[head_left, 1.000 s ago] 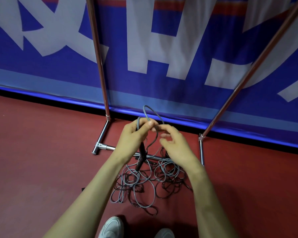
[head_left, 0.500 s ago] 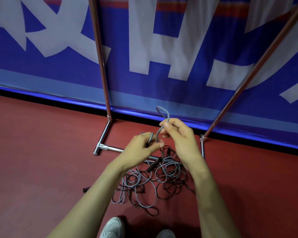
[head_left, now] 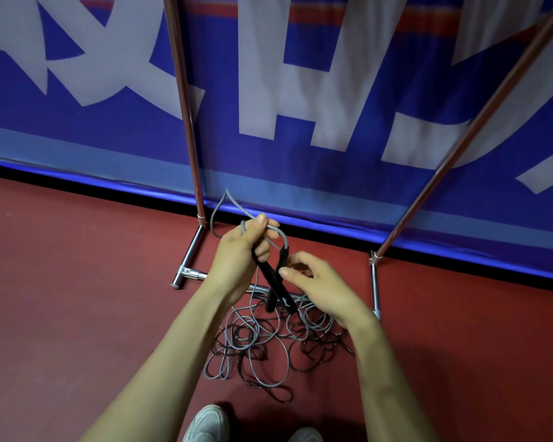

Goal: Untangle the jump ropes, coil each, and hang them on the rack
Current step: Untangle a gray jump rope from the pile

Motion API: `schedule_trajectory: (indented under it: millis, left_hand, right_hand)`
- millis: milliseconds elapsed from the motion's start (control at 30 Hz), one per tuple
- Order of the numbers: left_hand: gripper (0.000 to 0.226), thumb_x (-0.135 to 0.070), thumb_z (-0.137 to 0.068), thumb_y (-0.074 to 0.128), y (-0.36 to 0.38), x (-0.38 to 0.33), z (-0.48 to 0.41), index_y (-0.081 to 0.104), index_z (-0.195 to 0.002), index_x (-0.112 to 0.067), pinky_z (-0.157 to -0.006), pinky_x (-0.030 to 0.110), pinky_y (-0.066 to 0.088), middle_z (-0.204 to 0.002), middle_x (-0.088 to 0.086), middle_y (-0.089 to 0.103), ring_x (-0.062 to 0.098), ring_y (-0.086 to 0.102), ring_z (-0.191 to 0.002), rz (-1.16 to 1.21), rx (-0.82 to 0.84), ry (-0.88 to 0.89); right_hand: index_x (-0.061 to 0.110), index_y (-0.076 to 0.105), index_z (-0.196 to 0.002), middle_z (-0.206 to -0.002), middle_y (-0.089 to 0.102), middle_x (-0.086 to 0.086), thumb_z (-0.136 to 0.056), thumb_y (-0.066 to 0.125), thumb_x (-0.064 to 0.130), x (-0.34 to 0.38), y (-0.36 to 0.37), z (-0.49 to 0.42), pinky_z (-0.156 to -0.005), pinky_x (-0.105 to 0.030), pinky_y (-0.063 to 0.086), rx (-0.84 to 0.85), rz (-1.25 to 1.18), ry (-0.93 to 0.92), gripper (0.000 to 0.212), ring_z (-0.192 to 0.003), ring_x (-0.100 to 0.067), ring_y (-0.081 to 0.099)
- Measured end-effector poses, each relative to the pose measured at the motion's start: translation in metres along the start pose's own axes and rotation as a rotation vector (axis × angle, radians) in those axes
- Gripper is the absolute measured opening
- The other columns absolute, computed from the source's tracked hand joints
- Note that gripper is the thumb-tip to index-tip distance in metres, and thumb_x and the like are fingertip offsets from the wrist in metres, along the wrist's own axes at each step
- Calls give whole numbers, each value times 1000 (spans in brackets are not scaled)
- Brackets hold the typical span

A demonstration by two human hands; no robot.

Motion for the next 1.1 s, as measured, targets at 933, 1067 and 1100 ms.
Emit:
schedule_trajectory:
  millis: [933, 1067, 1100]
  left_hand:
    - [17, -13, -99, 47, 24, -26, 23, 55, -84, -12, -85, 24, 46, -76, -3, 73, 8, 65, -84, 30, -14, -18]
    - [14, -10, -98, 50, 54, -76, 53, 59, -88, -10, -75, 21, 48, -75, -6, 72, 10, 64, -80, 0, 51, -10]
    - [12, -12, -98, 51, 65, -91, 62, 60, -90, -10, -72, 20, 51, -78, -5, 73, 9, 66, -80, -10, 68, -4]
  right_hand:
    - [9, 52, -96, -73, 46, 0, -85, 66, 22, 32, 6, 25, -60, -30, 34, 3, 27, -88, 22, -59, -11, 41]
    - [14, 51, -93, -74, 48, 1, -84, 62, 18, 79, -12, 63, -60, -31, 33, -109, 193, -164, 14, -63, -13, 41]
    - [13, 50, -93, -73, 49, -1, -85, 61, 18, 95, -19, 75, -59, -31, 33, -129, 234, -173, 14, -62, -13, 41]
Point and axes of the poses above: each hand's wrist, its own z-axis away from the middle knuckle, its own y-axis out of the palm, x = y × z, the point moved 3 cm from there along -z, towards the middle knuckle
